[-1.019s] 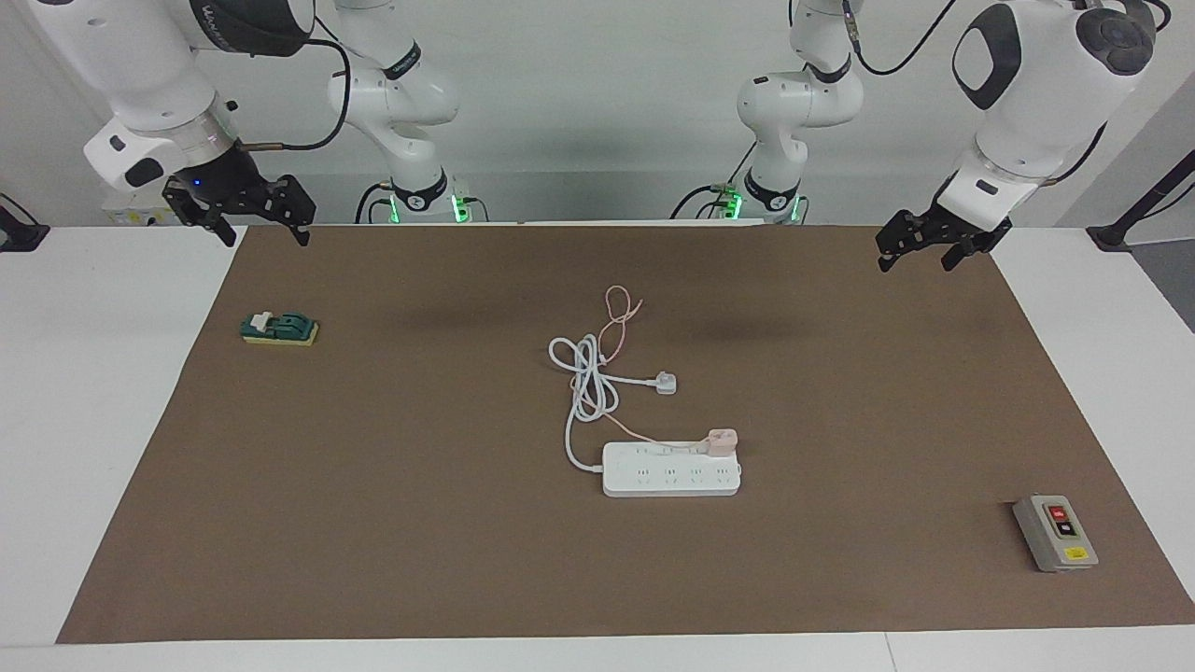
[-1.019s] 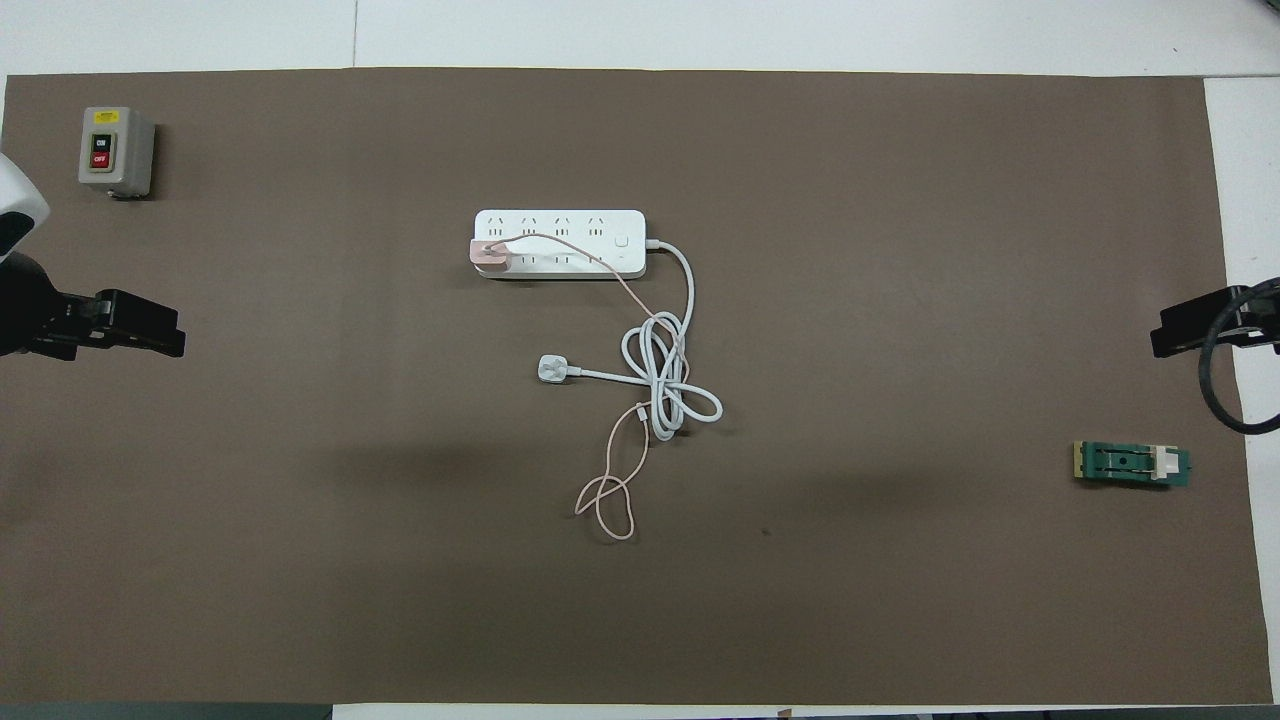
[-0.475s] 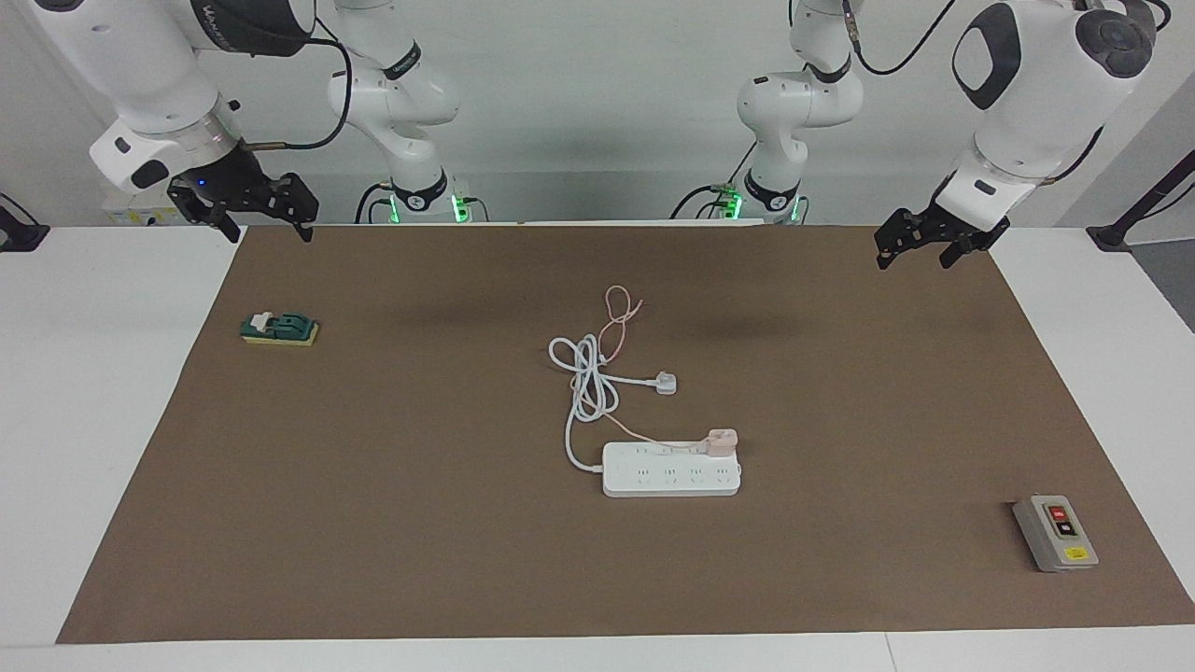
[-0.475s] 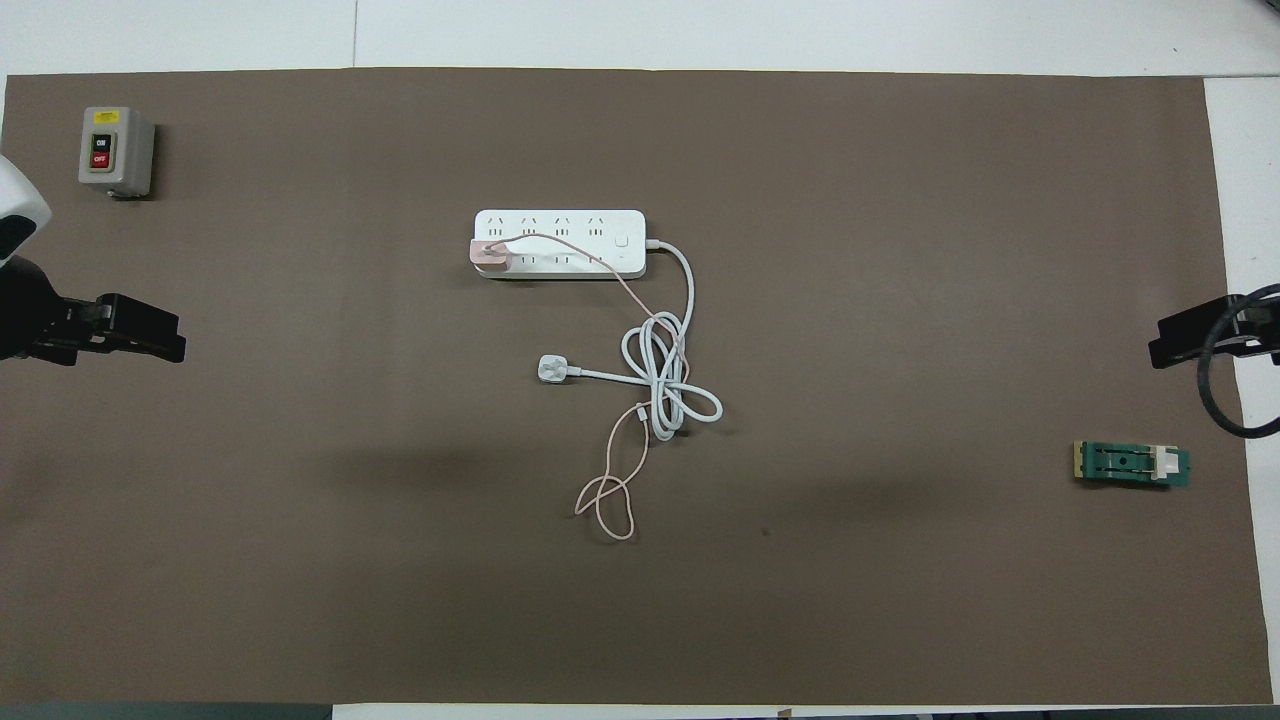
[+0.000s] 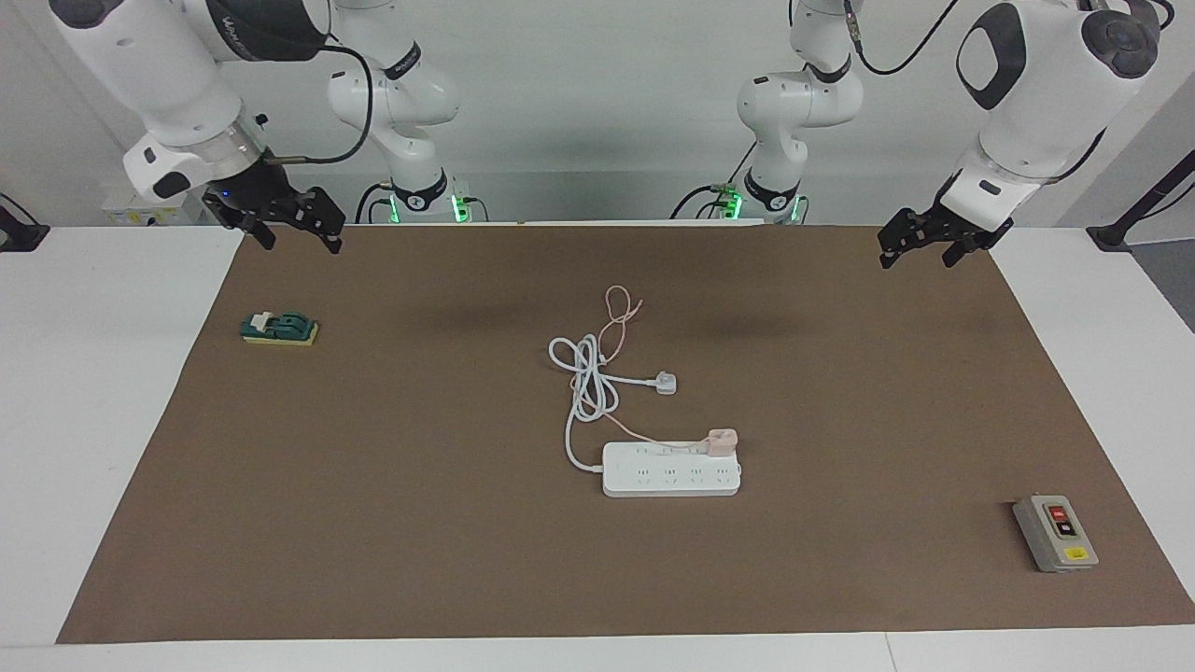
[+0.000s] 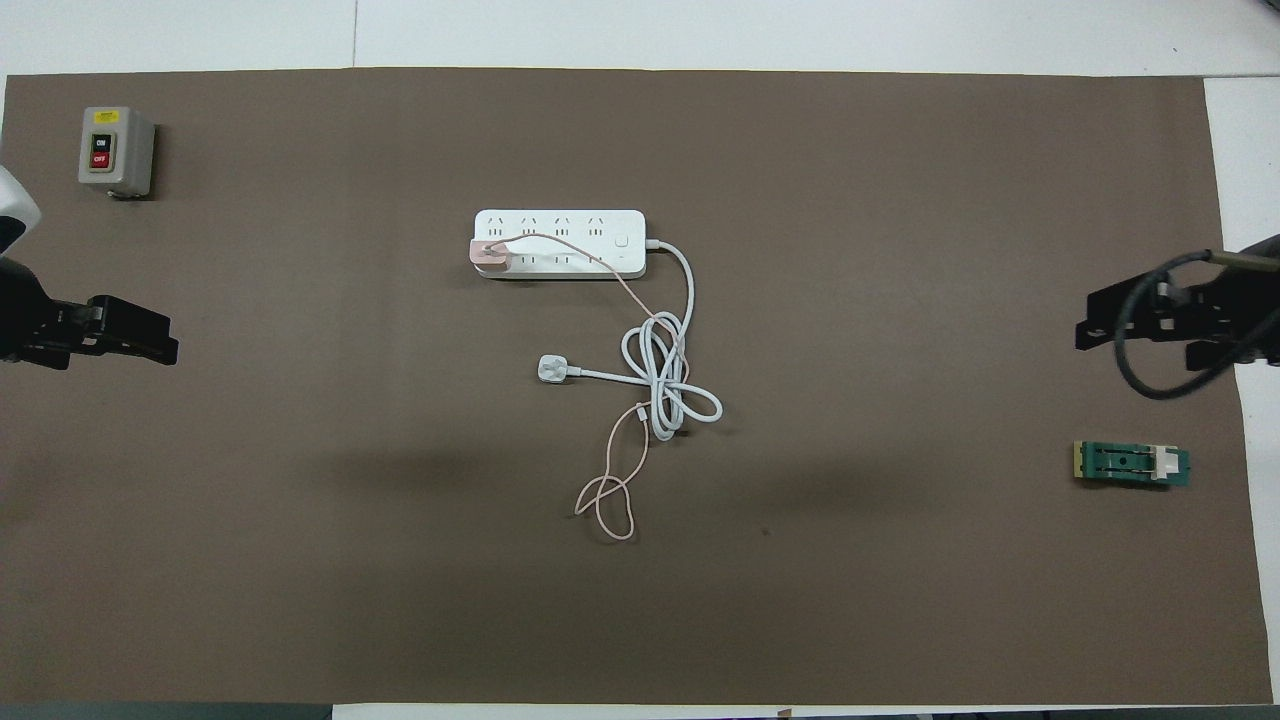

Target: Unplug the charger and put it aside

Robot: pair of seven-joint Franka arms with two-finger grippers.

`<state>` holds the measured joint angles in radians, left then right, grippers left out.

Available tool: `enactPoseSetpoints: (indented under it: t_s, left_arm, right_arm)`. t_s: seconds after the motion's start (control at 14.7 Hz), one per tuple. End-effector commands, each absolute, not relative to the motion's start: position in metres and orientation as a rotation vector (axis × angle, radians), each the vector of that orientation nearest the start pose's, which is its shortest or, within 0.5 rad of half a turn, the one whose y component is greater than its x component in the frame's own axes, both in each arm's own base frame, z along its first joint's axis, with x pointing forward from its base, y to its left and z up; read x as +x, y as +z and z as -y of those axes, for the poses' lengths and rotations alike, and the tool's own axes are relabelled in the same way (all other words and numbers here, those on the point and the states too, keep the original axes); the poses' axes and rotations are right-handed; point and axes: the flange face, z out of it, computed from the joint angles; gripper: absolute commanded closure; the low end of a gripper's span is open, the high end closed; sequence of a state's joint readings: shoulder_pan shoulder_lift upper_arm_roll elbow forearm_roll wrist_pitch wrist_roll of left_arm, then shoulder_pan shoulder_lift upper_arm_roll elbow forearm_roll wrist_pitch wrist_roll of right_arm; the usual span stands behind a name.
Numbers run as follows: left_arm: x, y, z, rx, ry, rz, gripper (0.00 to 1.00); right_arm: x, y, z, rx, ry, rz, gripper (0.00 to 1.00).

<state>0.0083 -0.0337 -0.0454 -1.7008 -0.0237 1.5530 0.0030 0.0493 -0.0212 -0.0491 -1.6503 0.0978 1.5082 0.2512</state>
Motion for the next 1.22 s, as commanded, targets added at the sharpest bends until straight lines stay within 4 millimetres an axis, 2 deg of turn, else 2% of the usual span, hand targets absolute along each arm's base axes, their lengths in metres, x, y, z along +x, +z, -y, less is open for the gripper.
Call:
enactPoseSetpoints:
  t_s: [0.0,0.14,0.34,0.48,0.61,0.68,0.75,0.88,0.95,1.09,1.15]
  left_arm:
    - [0.538,0.578,0.018,-3.15,0.204,-0.04,0.0]
    - [0.552,0.563,0.02,-3.156,0.215,0.07,0.0]
    - [0.591,0.53,0.036,-3.164,0.195,0.335,0.0]
    - [0.62,0.51,0.065,-3.141,0.163,0.556,0.0]
    - [0.642,0.491,0.084,-3.113,0.125,0.76,0.0]
    - [0.648,0.477,0.101,-3.091,0.134,0.837,0.0]
    - [0.659,0.466,0.121,-3.05,0.127,0.975,0.0]
    - [0.696,0.45,0.149,-2.92,0.12,1.342,0.0]
    - [0.704,0.442,0.168,-2.877,0.114,1.439,0.0]
    - [0.706,0.422,0.196,-2.809,0.102,1.56,0.0]
    - [0.707,0.414,0.203,-2.749,0.096,1.665,0.0]
  right_arm:
    - [0.556,0.557,-0.048,-2.895,0.273,-0.673,0.0]
    - [0.573,0.532,-0.074,-2.805,0.305,-0.846,0.0]
    - [0.595,0.493,-0.11,-2.626,0.381,-1.104,0.0]
    - [0.611,0.468,-0.136,-2.504,0.384,-1.24,0.0]
    - [0.622,0.447,-0.156,-2.398,0.416,-1.363,0.0]
    - [0.63,0.433,-0.168,-2.335,0.457,-1.412,0.0]
    - [0.642,0.417,-0.182,-2.275,0.48,-1.465,0.0]
    - [0.657,0.389,-0.217,-2.194,0.51,-1.558,0.0]
    - [0.663,0.377,-0.228,-2.157,0.532,-1.598,0.0]
    - [0.674,0.359,-0.246,-2.065,0.573,-1.65,0.0]
    - [0.681,0.352,-0.25,-2.018,0.596,-1.674,0.0]
